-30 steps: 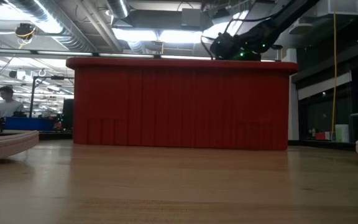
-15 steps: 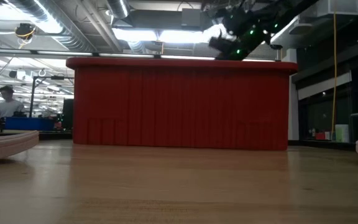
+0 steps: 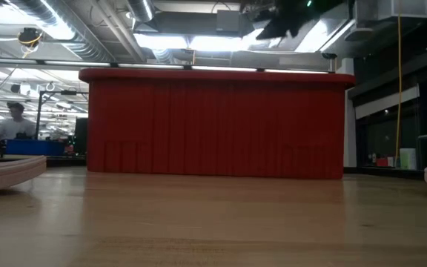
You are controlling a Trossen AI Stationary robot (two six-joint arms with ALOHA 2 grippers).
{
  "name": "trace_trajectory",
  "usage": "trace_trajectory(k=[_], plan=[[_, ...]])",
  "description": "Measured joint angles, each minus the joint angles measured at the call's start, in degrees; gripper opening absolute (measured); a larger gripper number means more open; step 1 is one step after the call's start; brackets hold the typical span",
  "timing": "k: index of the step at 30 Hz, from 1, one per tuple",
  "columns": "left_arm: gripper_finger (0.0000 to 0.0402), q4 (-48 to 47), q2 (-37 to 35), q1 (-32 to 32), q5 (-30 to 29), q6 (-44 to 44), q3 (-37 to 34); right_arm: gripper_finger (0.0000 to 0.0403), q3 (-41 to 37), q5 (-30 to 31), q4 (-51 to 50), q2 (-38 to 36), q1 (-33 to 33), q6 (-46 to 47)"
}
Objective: Pick and place slides into bin
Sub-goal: Put the left pink slide into the red bin
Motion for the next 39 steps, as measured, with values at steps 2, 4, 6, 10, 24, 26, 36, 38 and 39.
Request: trace_trajectory(k=[2, 4, 6, 10, 24, 26, 36, 38, 39], plan=[[0.0089, 0.0, 0.0, -0.4, 1.6, 0.4, 0.0, 0.0008, 0.0, 0.0, -0.9, -2.0, 2.4, 2.9], [0.0081, 0.0, 0.0, -0.9, 3.9, 0.4, 0.0, 0.0005, 0.0, 0.0, -2.1, -3.7, 5.2, 5.2], [0.0065, 0.4, 0.0, -1.5, 7.8, 0.5, 0.0, 0.0005, 0.0, 0.0, -3.8, -4.8, 8.5, 6.2], [0.0015, 4.3, 0.0, -3.1, 15.5, 1.4, 0.0, 0.0003, 0.0, 0.1, -7.8, -5.9, 15.2, 11.1], [0.0001, 15.0, 2.6, -8.5, 21.1, 8.5, 0.0, 0.0002, 0.0, 18.0, -16.9, -3.9, 39.4, 26.6], [0.0002, 15.3, 4.0, -9.1, 22.0, 8.5, 0.0, 0.0002, 0.0, 21.4, -17.2, -3.5, 42.0, 26.6], [0.0002, 17.7, 11.1, -11.3, 25.2, 8.2, 0.0, 0.0004, 0.0, 25.2, -21.0, -3.1, 47.5, 32.2], [0.0001, 17.7, 12.5, -11.5, 28.2, 7.9, 0.0, 0.0003, 0.0, 25.2, -22.1, -3.1, 48.2, 32.3], [0.0001, 17.7, 13.1, -11.6, 29.2, 7.3, 0.0, 0.0002, 0.0, 25.2, -22.7, -3.1, 48.4, 32.3]])
